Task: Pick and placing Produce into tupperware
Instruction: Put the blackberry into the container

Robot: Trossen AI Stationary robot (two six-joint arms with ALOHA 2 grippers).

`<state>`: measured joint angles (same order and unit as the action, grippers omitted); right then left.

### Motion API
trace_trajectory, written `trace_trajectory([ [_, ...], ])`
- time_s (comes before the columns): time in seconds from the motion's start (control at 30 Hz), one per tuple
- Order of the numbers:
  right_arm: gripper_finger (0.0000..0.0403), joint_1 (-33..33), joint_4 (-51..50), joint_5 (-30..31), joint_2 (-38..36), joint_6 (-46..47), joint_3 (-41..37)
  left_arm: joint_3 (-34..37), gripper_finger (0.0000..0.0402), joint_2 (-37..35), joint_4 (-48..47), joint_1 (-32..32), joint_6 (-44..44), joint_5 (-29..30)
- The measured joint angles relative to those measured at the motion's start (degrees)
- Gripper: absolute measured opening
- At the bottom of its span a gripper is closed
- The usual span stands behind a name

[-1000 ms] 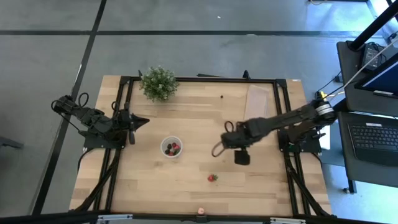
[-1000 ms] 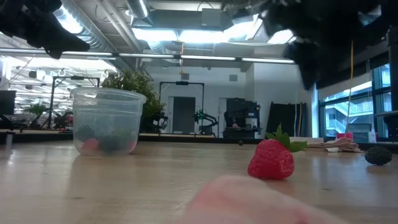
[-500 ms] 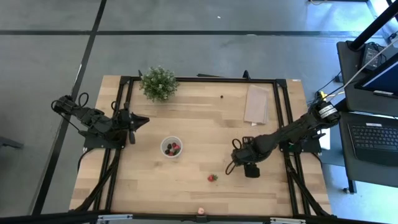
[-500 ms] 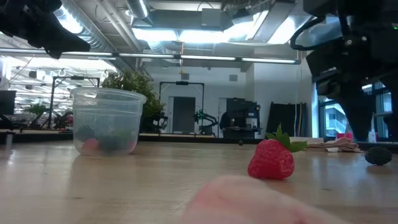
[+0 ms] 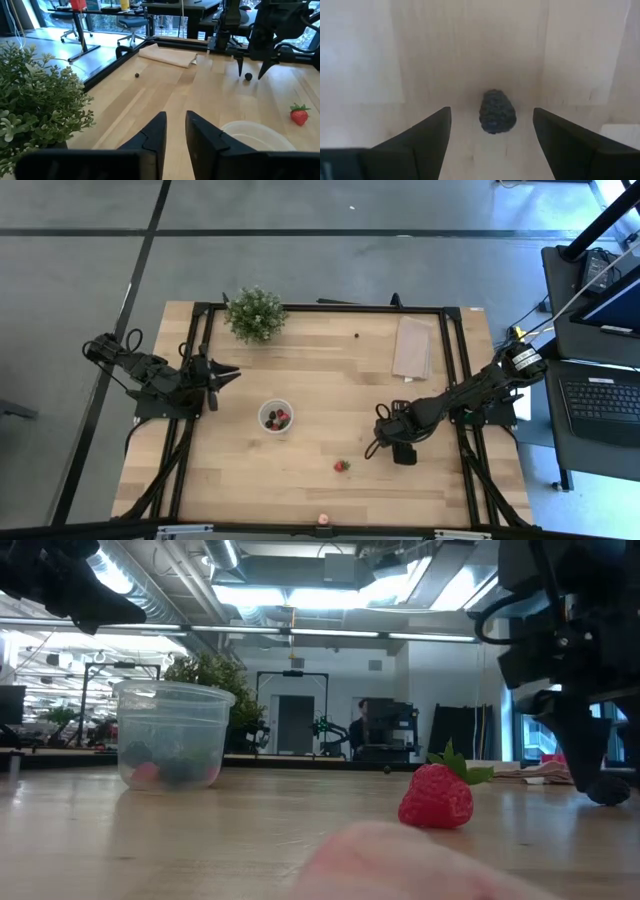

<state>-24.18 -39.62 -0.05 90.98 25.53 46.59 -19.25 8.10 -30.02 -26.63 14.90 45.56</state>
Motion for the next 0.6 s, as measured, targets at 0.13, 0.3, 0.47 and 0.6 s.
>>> trace_trajectory([
  [0.13,0.0282,0.0,1.33,0.44,0.0,2.05,-1.03,0.0,0.0073,0.02,0.0,-0.02,0.03,-0.01],
  [0.3,0.0282,0.0,3.04,1.05,-0.17,4.27,-2.53,0.0,0.0082,0.02,0.0,-0.02,0.07,0.0],
  [0.47,0.0282,0.1,3.17,1.63,-0.17,4.21,-2.6,0.0,0.009,0.02,0.01,-0.02,0.13,0.0],
  [0.6,0.0268,0.13,3.23,1.73,-0.15,4.6,-2.62,0.0,0.0097,0.0,0.02,-0.02,0.13,0.0],
])
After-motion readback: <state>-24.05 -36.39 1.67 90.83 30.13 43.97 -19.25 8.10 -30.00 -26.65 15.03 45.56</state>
